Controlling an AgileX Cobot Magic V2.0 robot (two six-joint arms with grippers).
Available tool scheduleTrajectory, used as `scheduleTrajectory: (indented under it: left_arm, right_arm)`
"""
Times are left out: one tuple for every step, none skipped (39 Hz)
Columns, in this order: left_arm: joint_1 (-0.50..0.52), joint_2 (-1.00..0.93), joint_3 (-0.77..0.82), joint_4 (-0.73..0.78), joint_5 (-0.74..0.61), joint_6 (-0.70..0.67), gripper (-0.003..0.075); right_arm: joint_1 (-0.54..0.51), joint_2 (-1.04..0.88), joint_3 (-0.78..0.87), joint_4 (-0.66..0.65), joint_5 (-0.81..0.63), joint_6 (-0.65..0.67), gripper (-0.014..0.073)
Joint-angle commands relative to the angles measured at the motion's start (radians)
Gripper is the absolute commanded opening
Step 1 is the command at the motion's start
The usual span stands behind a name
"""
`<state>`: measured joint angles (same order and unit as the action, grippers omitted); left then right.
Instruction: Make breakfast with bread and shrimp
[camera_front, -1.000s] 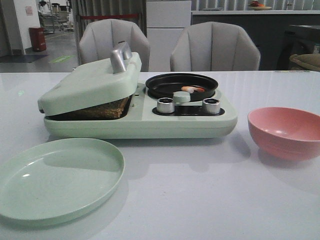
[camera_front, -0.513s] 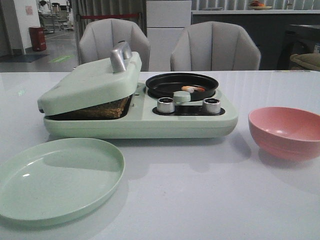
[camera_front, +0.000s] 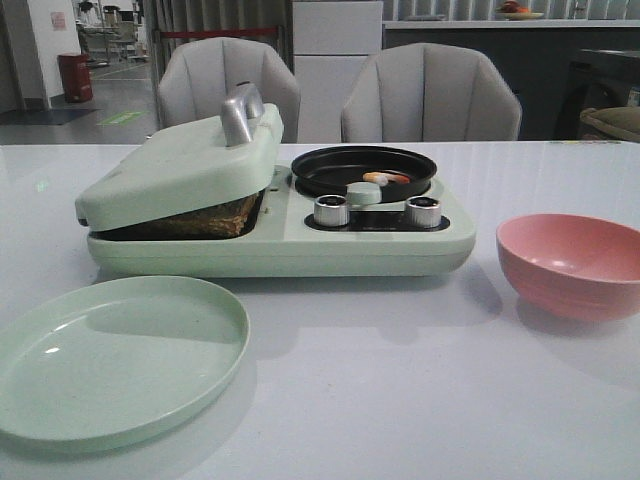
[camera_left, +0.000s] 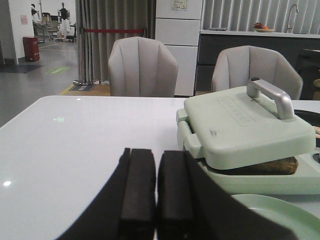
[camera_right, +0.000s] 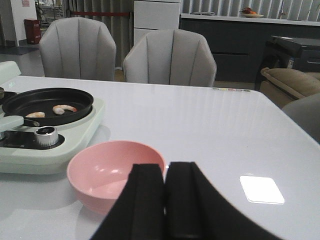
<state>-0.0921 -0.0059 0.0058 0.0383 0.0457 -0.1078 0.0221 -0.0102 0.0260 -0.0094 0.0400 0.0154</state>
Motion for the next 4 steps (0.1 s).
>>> scheduleTrajectory:
  left_arm:
    - [0.001, -0.015, 0.02, -0.002, -0.081, -0.01, 0.0113]
    - [0.001, -0.015, 0.02, -0.002, -0.081, -0.01, 0.0114]
    - [0.001, -0.015, 0.02, -0.002, -0.081, -0.01, 0.0113]
    - [0.001, -0.015, 0.02, -0.002, -0.081, -0.01, 0.0114]
  right_arm:
    - [-0.007, -0.022, -0.016, -0.011, -0.081, 0.0, 0.0142]
    - [-0.007, -0.022, -0.016, -0.011, -0.081, 0.0, 0.0142]
    - [-0.007, -0.022, -0.016, -0.011, -0.081, 0.0, 0.0142]
    - [-0.008, -0.022, -0.016, -0.011, -0.081, 0.0, 0.0142]
